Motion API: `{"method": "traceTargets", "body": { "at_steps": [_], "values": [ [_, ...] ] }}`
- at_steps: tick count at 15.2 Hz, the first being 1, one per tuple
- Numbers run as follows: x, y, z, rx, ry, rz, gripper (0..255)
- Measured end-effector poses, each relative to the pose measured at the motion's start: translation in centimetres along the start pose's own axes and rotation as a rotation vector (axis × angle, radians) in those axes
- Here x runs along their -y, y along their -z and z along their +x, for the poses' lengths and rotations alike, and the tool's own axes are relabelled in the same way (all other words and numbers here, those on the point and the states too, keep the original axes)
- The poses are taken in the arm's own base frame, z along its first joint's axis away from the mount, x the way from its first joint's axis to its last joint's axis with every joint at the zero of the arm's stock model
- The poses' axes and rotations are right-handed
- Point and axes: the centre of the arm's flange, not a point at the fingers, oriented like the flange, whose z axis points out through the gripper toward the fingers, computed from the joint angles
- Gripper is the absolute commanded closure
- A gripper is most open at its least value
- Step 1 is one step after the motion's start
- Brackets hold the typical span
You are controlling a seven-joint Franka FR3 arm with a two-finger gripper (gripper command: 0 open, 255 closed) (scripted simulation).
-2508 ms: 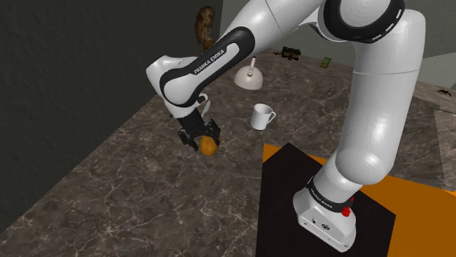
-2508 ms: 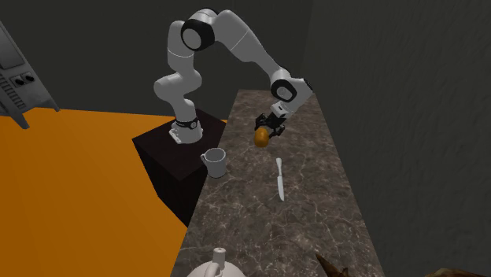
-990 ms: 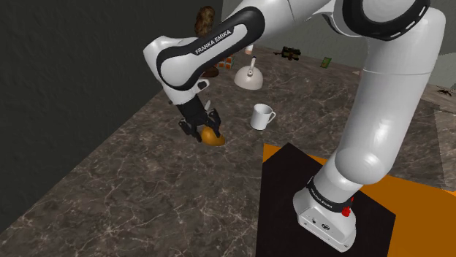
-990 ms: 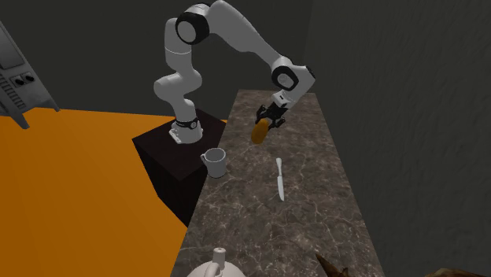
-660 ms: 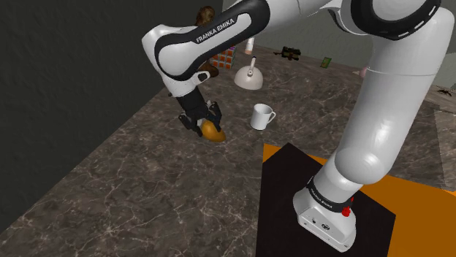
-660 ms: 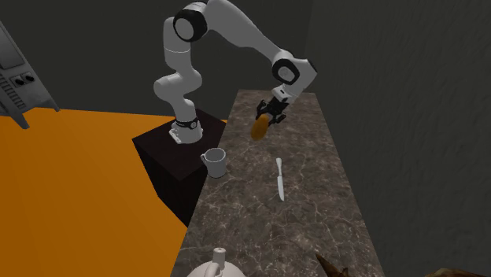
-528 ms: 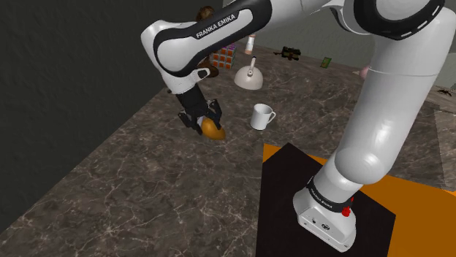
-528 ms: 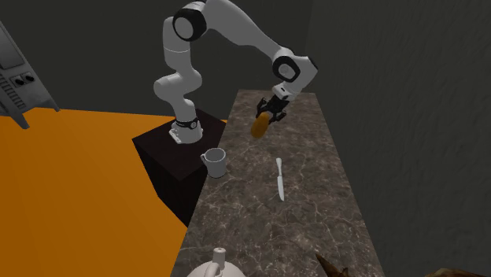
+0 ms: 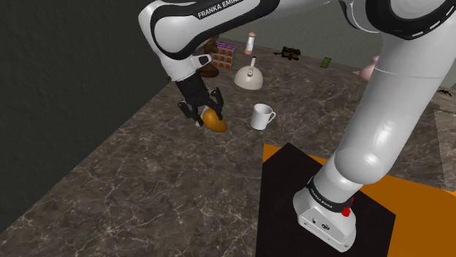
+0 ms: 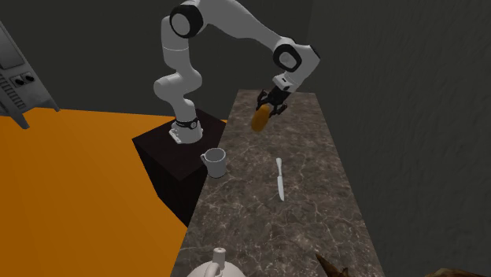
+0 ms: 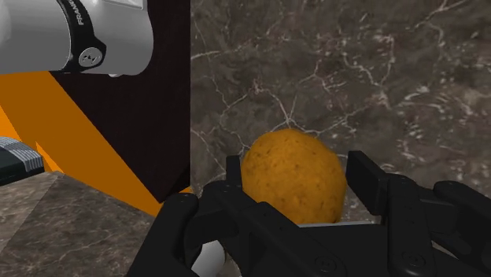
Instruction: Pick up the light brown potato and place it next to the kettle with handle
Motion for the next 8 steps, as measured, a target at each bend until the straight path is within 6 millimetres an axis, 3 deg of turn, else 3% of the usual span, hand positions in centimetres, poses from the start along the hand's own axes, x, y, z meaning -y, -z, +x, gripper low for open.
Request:
{"method": "traceTargets", "body": {
  "at_steps": [8],
  "values": [
    [-2.4, 3.6, -0.3, 0.0, 0.0, 0.0, 255]
  ]
}}
